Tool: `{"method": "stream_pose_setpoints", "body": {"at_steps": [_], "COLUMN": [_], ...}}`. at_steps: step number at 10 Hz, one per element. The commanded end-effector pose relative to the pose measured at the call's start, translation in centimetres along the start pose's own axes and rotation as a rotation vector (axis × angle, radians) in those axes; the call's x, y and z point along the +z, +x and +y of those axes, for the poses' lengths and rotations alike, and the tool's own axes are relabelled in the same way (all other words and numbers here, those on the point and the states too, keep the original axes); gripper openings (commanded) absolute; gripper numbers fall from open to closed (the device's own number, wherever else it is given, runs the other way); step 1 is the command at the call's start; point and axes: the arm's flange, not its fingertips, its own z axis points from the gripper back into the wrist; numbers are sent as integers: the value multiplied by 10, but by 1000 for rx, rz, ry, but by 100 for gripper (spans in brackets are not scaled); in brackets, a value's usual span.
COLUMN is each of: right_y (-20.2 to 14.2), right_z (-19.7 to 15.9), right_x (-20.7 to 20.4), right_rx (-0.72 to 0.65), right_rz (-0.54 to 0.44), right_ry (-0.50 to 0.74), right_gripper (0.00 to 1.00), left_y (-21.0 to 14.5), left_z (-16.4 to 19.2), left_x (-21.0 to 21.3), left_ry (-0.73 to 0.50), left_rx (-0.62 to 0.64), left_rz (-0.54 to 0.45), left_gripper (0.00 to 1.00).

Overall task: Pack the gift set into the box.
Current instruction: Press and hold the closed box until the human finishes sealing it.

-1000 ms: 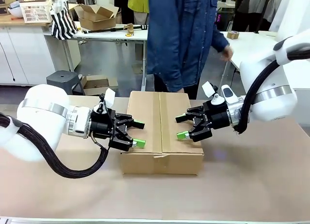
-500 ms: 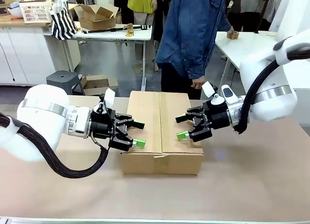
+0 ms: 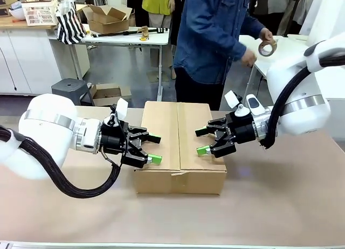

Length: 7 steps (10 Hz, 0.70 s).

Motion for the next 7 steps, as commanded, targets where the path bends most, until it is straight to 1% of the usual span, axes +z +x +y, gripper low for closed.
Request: {"method": "stream_pose_setpoints", "body": {"at_steps": [1,7], "right_y": [-2,-2], "right_z": [1,1], "right_x": [0,0], "right_rx": [2,2], "right_rz": [5,5], "right_ry": [-1,-1], "right_gripper": [100,100], "left_y": [-2,-2], "left_z": [-1,-1], "left_x": [0,0], "left_ry": [6,6], "left_rx": [-17,-17], "left_rz": [13,13], "left_gripper": [100,100]}}
